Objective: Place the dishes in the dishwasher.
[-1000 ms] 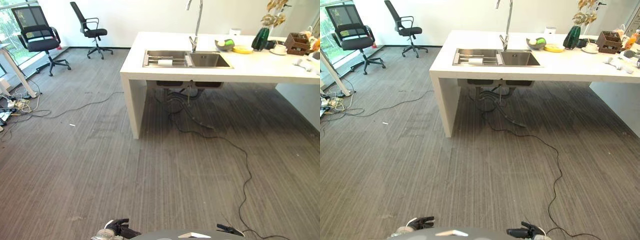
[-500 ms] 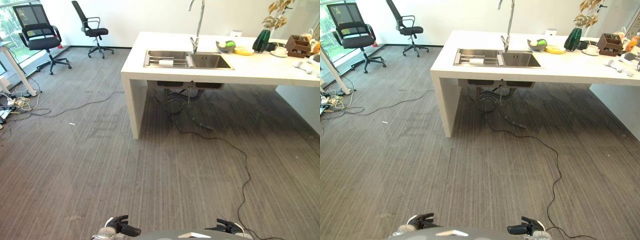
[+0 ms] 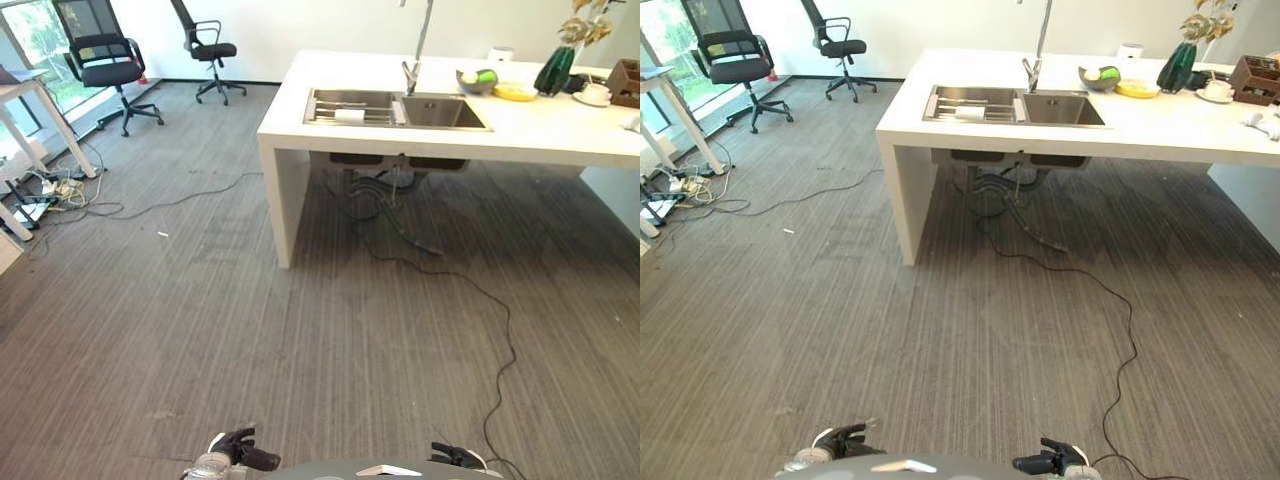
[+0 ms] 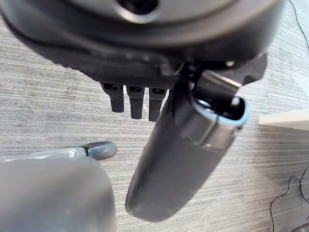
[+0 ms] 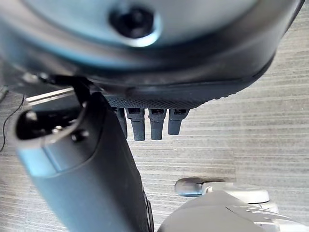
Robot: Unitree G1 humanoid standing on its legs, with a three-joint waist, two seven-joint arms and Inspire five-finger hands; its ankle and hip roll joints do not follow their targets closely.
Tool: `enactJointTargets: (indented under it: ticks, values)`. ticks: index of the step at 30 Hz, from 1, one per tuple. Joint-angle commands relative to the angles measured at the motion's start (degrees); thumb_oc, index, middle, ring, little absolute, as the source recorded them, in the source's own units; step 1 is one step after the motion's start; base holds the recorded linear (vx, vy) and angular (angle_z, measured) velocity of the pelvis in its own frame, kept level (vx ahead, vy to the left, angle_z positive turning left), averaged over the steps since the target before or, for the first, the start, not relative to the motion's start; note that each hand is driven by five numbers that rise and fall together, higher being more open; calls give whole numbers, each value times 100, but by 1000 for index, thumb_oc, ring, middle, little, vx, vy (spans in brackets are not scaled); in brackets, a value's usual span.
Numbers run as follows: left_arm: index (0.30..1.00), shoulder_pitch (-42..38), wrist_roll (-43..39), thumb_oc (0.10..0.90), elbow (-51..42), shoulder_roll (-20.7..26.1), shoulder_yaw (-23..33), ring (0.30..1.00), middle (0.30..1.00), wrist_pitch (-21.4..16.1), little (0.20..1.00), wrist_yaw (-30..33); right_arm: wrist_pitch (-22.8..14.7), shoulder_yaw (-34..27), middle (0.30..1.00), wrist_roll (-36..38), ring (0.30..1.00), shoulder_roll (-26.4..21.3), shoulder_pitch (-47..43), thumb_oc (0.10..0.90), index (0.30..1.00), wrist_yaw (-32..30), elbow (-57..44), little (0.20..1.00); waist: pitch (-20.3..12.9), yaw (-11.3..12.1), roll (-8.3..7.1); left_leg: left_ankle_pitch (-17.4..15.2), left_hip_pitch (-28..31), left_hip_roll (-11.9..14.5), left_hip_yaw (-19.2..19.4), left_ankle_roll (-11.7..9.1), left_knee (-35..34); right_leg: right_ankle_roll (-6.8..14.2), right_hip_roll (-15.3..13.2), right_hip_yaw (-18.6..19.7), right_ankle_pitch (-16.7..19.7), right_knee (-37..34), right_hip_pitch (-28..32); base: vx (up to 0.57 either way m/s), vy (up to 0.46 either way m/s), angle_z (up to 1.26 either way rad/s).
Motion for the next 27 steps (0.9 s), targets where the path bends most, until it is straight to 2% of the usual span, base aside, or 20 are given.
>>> enactJointTargets:
  ticks: [1, 7, 10, 12, 13, 14, 15, 16, 17, 18, 19, 21, 23, 24, 25, 26, 27]
  values:
    - [900, -400, 30, 800, -44, -243, -255, 900, 900, -209, 900, 38, -222, -131, 900, 56, 900, -173, -383, 800, 900, -40, -120, 900, 145, 45, -177, -570, -53, -185, 91, -116, 332, 479, -184, -199, -298, 406, -294, -3, 32, 27]
    - [900, -417, 189, 800, -134, -187, -384, 900, 900, -204, 900, 28, -249, -314, 900, 356, 900, -170, -355, 800, 900, -30, -144, 900, 82, -27, -95, -546, 51, -179, 62, -141, 142, 464, -154, -328, -417, 553, -347, 31, 14, 19]
    - [900, -410, 179, 800, -177, -147, -363, 900, 900, -195, 900, 37, -265, -257, 900, 370, 900, -157, -380, 800, 900, 26, -225, 900, 116, -24, -102, -653, 101, -138, 90, -155, 261, 454, -115, -315, -492, 684, -345, 53, -26, 0]
    - [900, -385, 17, 800, -329, -97, -326, 900, 900, -218, 900, 66, -258, -237, 900, 473, 900, -138, -410, 800, 900, 59, -286, 900, 210, -34, -179, -844, -154, -103, 139, -248, 968, 429, -111, -269, -542, 845, -434, 6, -72, -2]
    - [900, -377, -132, 800, -480, -88, -324, 900, 900, -242, 900, 71, -260, -224, 900, 507, 900, -118, -380, 800, 900, 79, -348, 900, 323, -24, -267, -865, -477, -102, 201, -367, 1668, 398, -147, -236, -558, 889, -430, -8, -101, -4]
    - [900, -385, -190, 800, -617, -100, -361, 900, 900, -245, 900, 34, -254, -213, 900, 509, 900, -116, -361, 800, 900, 88, -372, 900, 424, 26, -332, -745, -721, -115, 174, -436, 2186, 382, -183, -199, -549, 895, -389, 50, -133, 10]
    - [900, -438, -323, 800, -690, -145, -444, 900, 900, -243, 900, 51, -212, -182, 900, 500, 900, -96, -354, 800, 900, 71, -349, 900, 592, 194, -406, -507, -1186, -183, 97, -447, 2525, 375, -217, -159, -542, 843, -258, 60, -92, 20]
    - [900, -438, -323, 800, -690, -145, -444, 900, 900, -243, 900, 51, -212, -182, 900, 500, 900, -96, -355, 800, 900, 71, -349, 900, 593, 194, -406, -508, -1185, -183, 97, -447, 2526, 375, -216, -159, -542, 843, -257, 196, -73, 26]
    - [900, -443, -372, 800, -598, -172, -402, 900, 900, -245, 900, 99, -198, -177, 900, 411, 900, -148, -374, 800, 900, 14, -245, 900, 575, 314, -405, -435, -1631, -170, 413, -312, 1886, 431, -219, -175, -544, 595, -42, 240, -8, 7]
    - [900, -410, -369, 800, -566, -217, -400, 900, 900, -243, 900, 125, -188, -173, 900, 351, 900, -164, -367, 800, 900, -25, -211, 900, 559, 406, -358, -157, -1809, -173, 489, -279, 1561, 432, -124, -118, -552, 463, 92, 248, -8, 6]
    - [900, -407, -368, 800, -565, -220, -403, 900, 900, -244, 900, 127, -189, -174, 900, 350, 900, -166, -362, 800, 900, -25, -211, 900, 563, 411, -370, -150, -1780, -190, 498, -276, 1531, 436, -141, -114, -556, 449, 113, 195, 12, 11]
    - [900, -331, -358, 800, -519, -296, -465, 900, 900, -228, 900, 117, -193, -150, 900, 256, 900, -194, -379, 800, 900, -86, -142, 900, 524, 607, -300, 243, -2111, -219, 546, -310, 768, 429, -9, 102, -668, 284, 391, 259, 37, 24]
    - [900, -235, -343, 800, -469, -324, -496, 900, 900, -220, 900, 81, -196, -143, 900, 220, 900, -217, -406, 800, 900, -104, -114, 900, 483, 711, -218, 459, -2176, -148, 513, -325, 550, 381, 59, 309, -805, 255, 640, 289, 82, 2]
    - [900, -174, -359, 800, -485, -302, -438, 900, 900, -206, 900, 68, -200, -151, 900, 208, 900, -215, -420, 800, 900, -97, -132, 900, 405, 714, -193, 438, -2021, -121, 532, -236, 439, 374, 89, 368, -877, 282, 690, 190, 67, -41]
    - [900, -170, -359, 800, -488, -301, -438, 900, 900, -204, 900, 68, -199, -149, 900, 208, 900, -214, -416, 800, 900, -98, -133, 900, 419, 722, -198, 440, -1990, -127, 543, -234, 420, 376, 80, 376, -885, 285, 708, 297, 76, -82]
    - [900, -131, -386, 800, -544, -279, -433, 900, 900, -174, 900, 61, -211, -162, 900, 226, 900, -165, -418, 800, 900, -94, -199, 900, 314, 691, -198, 637, -1805, -164, 559, -144, 336, 343, 109, 325, -997, 439, 727, 299, 76, -114]
    - [900, -84, -382, 800, -598, -287, -441, 900, 900, -169, 900, 60, -209, -157, 900, 243, 900, -128, -424, 800, 900, -104, -247, 900, 264, 679, -229, 631, -1718, -204, 574, -130, 270, 378, 101, 291, -1043, 601, 687, 297, 76, -84]
